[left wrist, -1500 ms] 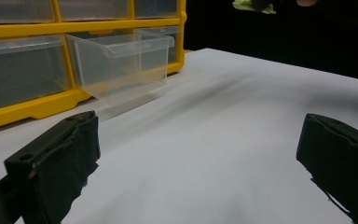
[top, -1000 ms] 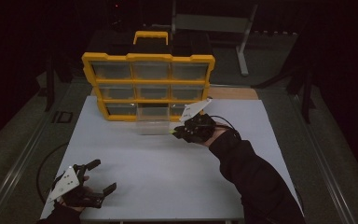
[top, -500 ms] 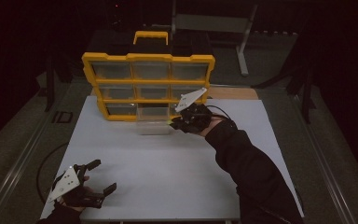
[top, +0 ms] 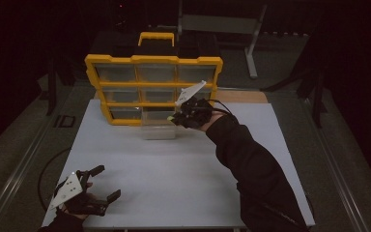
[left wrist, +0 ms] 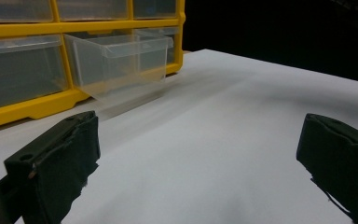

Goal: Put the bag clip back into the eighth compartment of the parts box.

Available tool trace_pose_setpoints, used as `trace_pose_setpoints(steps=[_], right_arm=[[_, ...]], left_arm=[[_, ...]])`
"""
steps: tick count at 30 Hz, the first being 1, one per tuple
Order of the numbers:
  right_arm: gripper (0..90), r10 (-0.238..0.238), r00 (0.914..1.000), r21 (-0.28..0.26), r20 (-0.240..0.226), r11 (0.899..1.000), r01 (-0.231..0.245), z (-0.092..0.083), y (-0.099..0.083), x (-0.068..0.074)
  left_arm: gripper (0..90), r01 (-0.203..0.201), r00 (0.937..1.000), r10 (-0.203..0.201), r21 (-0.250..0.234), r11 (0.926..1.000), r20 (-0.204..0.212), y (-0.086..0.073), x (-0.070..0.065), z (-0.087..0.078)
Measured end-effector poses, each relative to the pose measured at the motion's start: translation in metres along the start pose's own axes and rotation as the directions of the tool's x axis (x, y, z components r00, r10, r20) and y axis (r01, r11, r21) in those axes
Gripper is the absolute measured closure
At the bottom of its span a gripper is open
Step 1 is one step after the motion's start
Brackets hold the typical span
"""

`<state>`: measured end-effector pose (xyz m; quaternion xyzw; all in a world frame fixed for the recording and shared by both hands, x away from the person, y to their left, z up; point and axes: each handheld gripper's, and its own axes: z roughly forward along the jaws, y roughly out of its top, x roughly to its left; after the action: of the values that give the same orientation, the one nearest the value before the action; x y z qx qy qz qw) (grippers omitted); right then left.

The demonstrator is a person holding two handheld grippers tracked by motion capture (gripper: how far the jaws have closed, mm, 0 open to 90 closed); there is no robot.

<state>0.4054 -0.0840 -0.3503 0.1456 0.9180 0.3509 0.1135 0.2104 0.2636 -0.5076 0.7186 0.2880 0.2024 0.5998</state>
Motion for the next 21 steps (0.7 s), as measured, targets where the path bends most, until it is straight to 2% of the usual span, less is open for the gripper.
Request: trace_pose_setpoints(steps=[13,21], right_arm=[[79.0,0.017,0.9999,-0.005,0.001,1.0,-0.017,0.011,0.013,-0.015],[79.0,0.009,1.0,0.007,0.0,1.0,-0.009,0.021,0.024,-0.022]], left_arm=[[0.4,0.002,1.0,-0.002,-0.002,1.0,0.0,0.0,0.0,0.0],[0.4,0.007,1.0,-0.007,-0.008,0.9999,-0.001,0.0,0.0,-0.001]])
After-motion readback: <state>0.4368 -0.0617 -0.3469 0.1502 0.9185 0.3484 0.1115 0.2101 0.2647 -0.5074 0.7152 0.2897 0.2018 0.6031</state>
